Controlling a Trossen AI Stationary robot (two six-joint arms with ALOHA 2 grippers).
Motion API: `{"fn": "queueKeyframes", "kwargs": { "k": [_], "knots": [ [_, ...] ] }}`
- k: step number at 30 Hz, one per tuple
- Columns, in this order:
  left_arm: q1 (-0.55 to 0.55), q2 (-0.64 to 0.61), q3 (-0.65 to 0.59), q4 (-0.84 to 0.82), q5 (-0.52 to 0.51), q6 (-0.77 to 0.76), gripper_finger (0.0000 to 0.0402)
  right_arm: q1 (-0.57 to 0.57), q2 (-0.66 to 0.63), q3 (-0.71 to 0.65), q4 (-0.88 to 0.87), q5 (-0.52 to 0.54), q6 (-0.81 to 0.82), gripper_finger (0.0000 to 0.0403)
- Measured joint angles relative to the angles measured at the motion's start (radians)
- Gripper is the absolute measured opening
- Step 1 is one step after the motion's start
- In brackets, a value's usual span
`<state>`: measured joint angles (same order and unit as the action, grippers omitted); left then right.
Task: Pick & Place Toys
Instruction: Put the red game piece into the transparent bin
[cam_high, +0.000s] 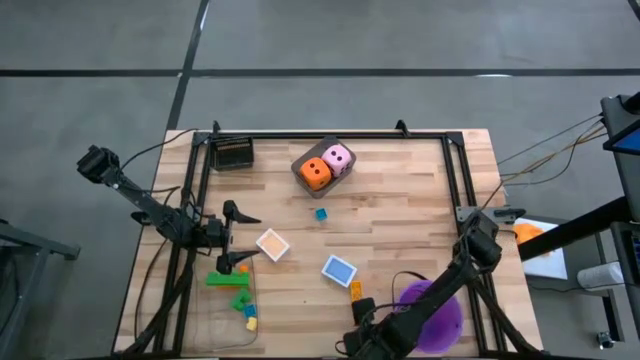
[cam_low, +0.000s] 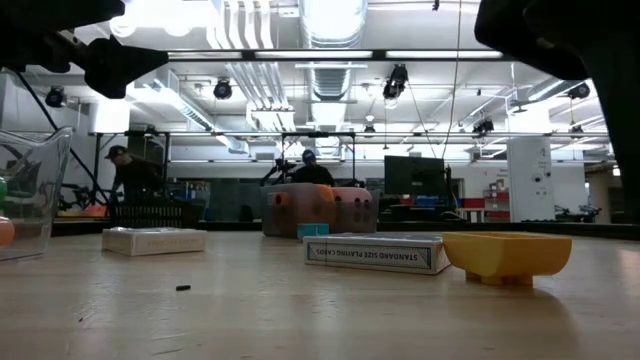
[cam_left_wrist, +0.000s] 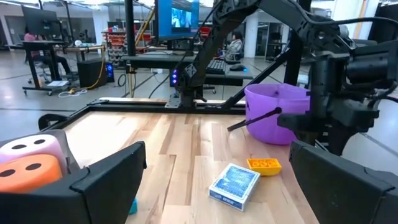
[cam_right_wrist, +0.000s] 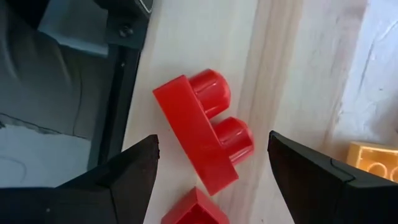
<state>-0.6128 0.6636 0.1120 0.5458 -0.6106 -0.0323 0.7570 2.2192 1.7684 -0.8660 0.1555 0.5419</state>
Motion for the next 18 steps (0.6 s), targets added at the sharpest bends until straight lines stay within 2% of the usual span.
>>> {"fn": "queueKeyframes", "kwargs": {
  "k": [8, 12, 15, 18],
  "knots": [
    [0.0, 0.0, 0.0, -0.003, -0.003, 0.001, 0.0399, -0.007, 0.033, 0.005, -0.007, 0.006, -0.023, 0.0292],
    [0.0, 0.0, 0.0, -0.004, -0.007, 0.001, 0.0399, -0.013, 0.034, 0.005, -0.011, 0.054, -0.022, 0.0286],
    [0.0, 0.0, 0.0, -0.004, -0.007, 0.001, 0.0399, -0.018, 0.034, 0.005, -0.011, 0.061, -0.023, 0.0261],
    [0.0, 0.0, 0.0, -0.004, -0.007, 0.001, 0.0399, -0.025, 0.038, 0.004, -0.011, 0.062, -0.023, 0.022]
  ]
}}
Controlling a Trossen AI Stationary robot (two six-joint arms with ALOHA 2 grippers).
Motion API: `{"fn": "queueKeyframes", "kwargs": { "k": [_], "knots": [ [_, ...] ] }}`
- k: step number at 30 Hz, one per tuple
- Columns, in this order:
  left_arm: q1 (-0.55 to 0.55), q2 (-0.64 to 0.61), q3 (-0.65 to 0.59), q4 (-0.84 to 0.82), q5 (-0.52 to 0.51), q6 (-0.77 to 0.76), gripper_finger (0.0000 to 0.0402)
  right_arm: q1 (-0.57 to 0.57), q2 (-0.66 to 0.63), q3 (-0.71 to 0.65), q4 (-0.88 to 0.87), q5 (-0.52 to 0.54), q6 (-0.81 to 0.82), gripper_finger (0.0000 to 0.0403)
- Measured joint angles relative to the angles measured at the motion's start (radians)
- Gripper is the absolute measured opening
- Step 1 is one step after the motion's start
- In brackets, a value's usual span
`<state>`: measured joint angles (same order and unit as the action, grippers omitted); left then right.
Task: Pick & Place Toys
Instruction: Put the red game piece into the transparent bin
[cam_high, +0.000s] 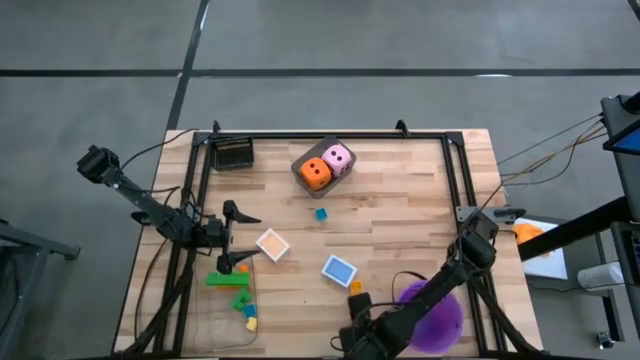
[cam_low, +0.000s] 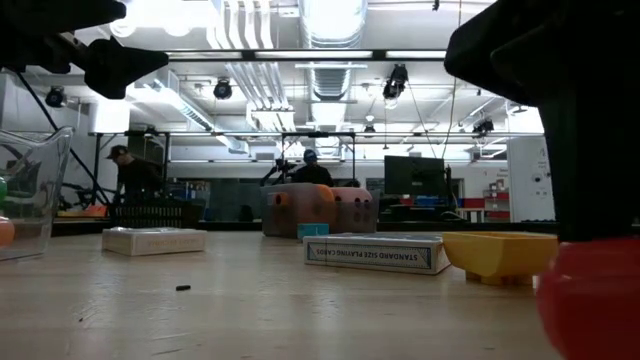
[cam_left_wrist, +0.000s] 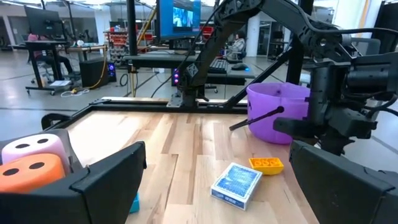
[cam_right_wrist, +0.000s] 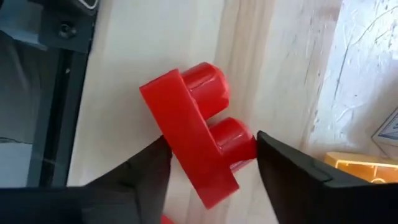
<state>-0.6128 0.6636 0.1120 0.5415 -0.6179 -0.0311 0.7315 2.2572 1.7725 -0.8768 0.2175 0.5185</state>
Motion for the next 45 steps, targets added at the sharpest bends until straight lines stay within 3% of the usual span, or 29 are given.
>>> {"fn": "queueKeyframes", "kwargs": {
  "k": [12, 22, 33, 39, 45],
  "knots": [
    [0.0, 0.0, 0.0, -0.01, -0.015, -0.003, 0.0399, -0.009, 0.003, 0.001, 0.004, 0.026, -0.028, 0.006],
    [0.0, 0.0, 0.0, -0.014, -0.017, -0.003, 0.0399, -0.01, 0.001, 0.005, -0.007, 0.116, -0.053, 0.006],
    [0.0, 0.0, 0.0, -0.036, -0.015, -0.003, 0.0399, -0.036, 0.001, 0.111, 0.025, 0.329, -0.183, 0.006],
    [0.0, -0.001, 0.0, -0.067, -0.015, -0.003, 0.0399, -0.078, 0.001, 0.131, 0.321, 0.34, -0.427, 0.006],
    [0.0, -0.001, 0.0, -0.082, -0.014, -0.003, 0.0399, -0.169, -0.001, 0.129, 0.645, 0.184, -0.674, 0.006]
  ]
}}
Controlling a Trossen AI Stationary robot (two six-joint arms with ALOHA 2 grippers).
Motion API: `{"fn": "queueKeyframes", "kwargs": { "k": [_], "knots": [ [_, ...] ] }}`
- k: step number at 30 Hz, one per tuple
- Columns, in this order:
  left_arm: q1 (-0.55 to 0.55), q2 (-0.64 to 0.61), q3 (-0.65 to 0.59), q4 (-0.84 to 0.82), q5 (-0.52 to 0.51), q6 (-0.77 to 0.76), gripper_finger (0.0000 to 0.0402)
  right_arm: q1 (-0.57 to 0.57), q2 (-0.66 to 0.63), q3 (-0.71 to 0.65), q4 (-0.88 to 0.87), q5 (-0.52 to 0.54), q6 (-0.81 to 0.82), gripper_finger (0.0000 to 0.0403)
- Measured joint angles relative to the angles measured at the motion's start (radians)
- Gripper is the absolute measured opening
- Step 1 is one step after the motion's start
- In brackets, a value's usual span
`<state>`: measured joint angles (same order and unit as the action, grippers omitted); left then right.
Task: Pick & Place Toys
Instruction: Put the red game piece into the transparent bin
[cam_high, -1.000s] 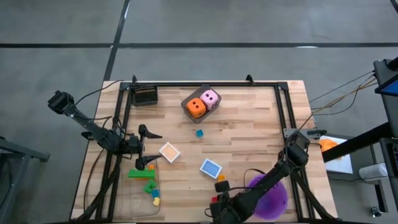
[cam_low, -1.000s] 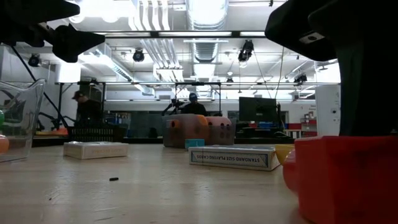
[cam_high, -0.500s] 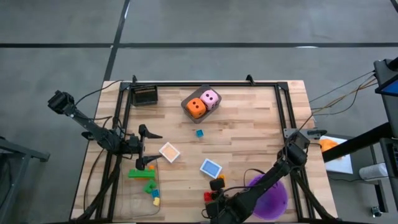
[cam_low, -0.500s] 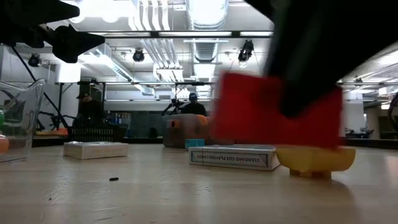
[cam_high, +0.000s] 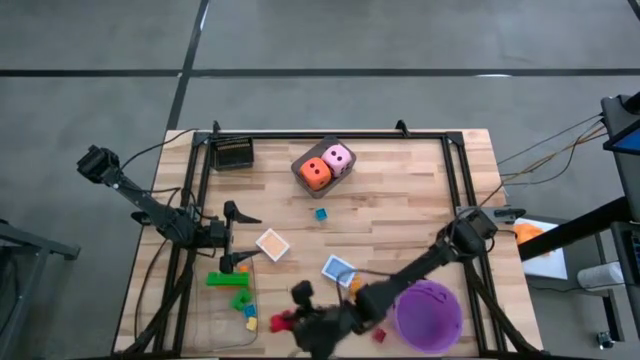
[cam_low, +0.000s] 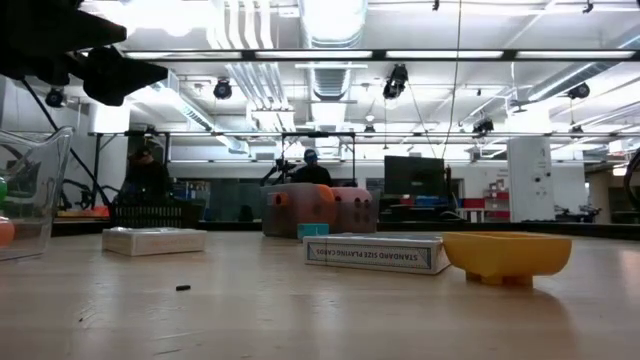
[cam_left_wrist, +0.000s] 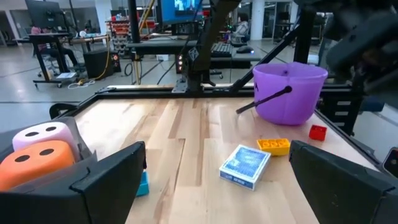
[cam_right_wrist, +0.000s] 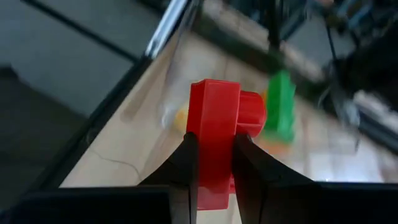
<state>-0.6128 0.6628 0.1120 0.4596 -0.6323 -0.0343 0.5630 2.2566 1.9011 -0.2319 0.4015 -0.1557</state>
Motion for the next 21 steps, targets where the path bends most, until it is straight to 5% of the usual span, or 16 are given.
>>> {"fn": "queueKeyframes", "kwargs": {
  "k": [10, 21],
  "knots": [
    [0.0, 0.0, 0.0, -0.019, -0.003, 0.001, 0.0399, -0.175, 0.063, -0.001, 0.345, -0.383, -0.073, 0.006],
    [0.0, 0.0, 0.0, -0.024, -0.016, 0.012, 0.0399, -0.229, 0.267, 0.208, 0.367, -0.527, -0.042, 0.006]
  ]
}}
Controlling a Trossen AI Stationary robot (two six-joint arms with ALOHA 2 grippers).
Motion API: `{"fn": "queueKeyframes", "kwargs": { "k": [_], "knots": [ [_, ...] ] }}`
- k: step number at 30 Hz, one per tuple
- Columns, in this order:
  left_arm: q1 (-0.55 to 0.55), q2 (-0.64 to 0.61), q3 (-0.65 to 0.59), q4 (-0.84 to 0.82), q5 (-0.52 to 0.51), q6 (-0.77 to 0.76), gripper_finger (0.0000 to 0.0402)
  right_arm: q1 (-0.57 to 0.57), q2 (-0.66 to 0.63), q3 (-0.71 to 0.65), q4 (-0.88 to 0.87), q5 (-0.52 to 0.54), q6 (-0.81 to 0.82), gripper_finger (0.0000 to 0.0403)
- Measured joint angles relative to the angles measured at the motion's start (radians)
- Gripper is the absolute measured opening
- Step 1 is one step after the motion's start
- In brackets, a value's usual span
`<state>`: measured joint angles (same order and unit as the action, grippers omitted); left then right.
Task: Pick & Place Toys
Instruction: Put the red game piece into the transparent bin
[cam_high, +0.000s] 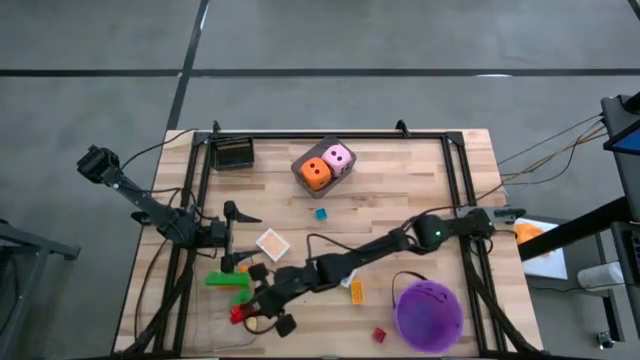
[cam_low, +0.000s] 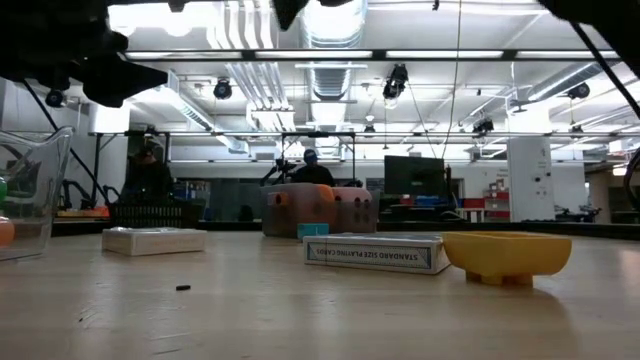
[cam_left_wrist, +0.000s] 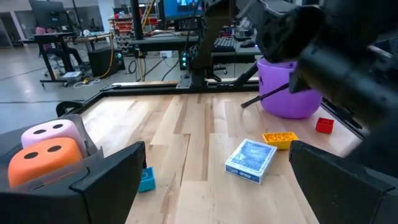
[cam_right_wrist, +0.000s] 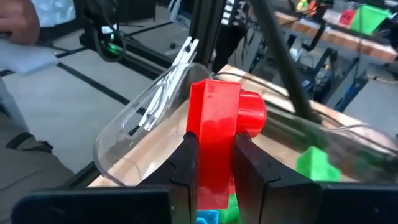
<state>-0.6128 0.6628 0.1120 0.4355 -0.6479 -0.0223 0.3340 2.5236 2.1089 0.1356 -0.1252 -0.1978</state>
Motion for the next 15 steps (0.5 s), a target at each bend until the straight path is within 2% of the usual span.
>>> {"fn": "queueKeyframes", "kwargs": {
  "k": [3, 7, 11, 15],
  "knots": [
    [0.0, 0.0, 0.0, -0.001, 0.0, 0.0, 0.0399, 0.0, 0.057, 0.114, -0.096, -0.001, 0.001, 0.0089],
    [0.0, 0.0, 0.0, -0.008, 0.0, 0.0, 0.0399, 0.0, 0.108, 0.25, -0.237, -0.001, 0.0, 0.0158],
    [0.0, -0.002, 0.0, -0.017, -0.002, 0.0, 0.0399, 0.001, 0.093, 0.214, -0.214, 0.0, -0.001, 0.022],
    [0.0, -0.007, 0.0, -0.017, -0.009, 0.0, 0.0399, 0.004, 0.073, 0.213, -0.225, 0.0, 0.0, 0.0262]
  ]
}}
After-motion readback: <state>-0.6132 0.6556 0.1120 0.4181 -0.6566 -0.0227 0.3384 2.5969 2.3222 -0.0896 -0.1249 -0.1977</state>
